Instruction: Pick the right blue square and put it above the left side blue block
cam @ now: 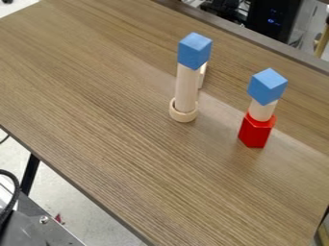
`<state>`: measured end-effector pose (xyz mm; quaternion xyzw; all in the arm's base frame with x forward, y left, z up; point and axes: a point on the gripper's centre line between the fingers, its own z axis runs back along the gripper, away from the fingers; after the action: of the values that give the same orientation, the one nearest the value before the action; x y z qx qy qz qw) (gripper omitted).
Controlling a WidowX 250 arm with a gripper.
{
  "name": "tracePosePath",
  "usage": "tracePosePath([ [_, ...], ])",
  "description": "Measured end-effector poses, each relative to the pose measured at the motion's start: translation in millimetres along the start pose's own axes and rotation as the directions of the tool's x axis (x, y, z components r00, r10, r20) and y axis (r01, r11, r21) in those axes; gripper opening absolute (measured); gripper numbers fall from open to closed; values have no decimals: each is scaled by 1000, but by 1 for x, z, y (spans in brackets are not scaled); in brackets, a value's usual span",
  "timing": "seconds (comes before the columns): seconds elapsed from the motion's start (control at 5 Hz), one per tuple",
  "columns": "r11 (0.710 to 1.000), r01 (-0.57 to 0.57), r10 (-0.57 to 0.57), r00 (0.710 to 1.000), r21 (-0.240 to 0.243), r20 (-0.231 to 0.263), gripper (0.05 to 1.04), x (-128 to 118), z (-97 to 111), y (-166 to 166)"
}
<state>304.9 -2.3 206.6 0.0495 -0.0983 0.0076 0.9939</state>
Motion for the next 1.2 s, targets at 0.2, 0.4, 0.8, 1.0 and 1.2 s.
tracePosePath([
  [0.2, 1000, 4, -4, 999, 3, -36, 1000, -3, -10, -1],
  [0.4, 992, 119, -119, 993, 34, -5, 1000, 5, -11, -9],
  [0.8, 944, 329, -330, 944, 34, 26, 1000, 14, -20, -37],
  [1.0, 920, 391, -391, 920, 4, 22, 999, 20, -30, -49],
  [1.2, 924, 381, -381, 924, -32, 17, 999, 23, -42, -58],
])
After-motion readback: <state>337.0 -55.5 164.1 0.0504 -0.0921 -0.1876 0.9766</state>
